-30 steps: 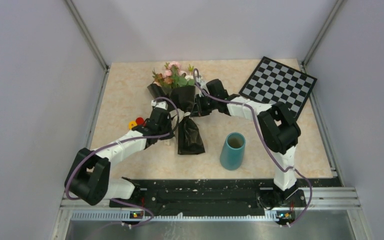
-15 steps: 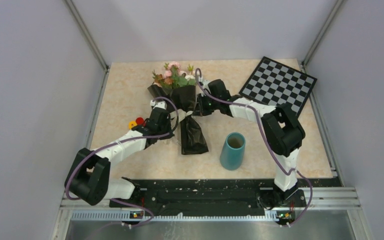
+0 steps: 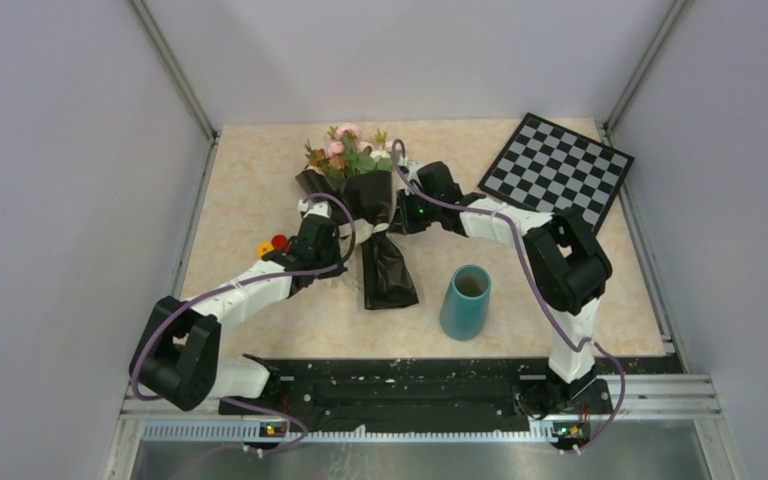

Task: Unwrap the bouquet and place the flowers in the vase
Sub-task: Untie the ribbon from the wrapping paper.

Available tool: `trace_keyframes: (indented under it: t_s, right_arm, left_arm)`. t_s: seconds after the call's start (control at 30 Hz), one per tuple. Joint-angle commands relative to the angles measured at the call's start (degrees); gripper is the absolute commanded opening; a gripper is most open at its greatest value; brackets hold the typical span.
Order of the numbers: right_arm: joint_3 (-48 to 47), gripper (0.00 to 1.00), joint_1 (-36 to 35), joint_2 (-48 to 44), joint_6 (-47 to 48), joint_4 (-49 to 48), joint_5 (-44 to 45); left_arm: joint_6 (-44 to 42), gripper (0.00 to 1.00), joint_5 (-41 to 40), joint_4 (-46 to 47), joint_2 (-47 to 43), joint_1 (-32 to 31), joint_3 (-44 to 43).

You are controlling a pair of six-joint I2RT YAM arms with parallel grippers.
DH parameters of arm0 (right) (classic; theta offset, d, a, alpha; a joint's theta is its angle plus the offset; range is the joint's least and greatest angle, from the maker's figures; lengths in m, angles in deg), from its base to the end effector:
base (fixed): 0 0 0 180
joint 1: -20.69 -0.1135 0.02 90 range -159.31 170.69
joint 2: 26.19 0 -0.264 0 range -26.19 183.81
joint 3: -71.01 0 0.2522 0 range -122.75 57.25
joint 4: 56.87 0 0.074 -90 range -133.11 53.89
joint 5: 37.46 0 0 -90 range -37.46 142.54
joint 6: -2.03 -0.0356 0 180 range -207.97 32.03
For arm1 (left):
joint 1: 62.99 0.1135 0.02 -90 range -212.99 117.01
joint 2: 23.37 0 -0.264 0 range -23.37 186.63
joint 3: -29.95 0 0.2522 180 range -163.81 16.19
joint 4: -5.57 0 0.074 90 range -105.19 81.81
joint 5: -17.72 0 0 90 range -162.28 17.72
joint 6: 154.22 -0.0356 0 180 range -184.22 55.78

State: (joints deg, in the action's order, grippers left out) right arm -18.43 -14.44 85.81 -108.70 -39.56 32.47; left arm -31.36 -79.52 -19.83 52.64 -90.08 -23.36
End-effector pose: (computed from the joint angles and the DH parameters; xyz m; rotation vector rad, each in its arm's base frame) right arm 0.3481 0.2599 0.1926 -0.4925 2.3307 0.8912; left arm 0.2352 -0.1152 0.1910 -0.1809 2.4216 -0.3313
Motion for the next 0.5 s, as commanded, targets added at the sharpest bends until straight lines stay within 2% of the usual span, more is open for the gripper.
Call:
trace_keyframes:
  t_s: [0.0,0.47]
  right_arm:
    - [0.43,0.00,-0.20,-3.90,-0.31,-2.17,2.57]
    - [1.26,0.00,-0.10,-4.24,-1.95,-1.62,5.78]
  left_arm:
    - [-0.51,0.00,-1.93,-0.73,-1.01,0.57,0.21]
    - [-0.08,0.00,-1.55,-1.37,-0.65,1.84,-0.64]
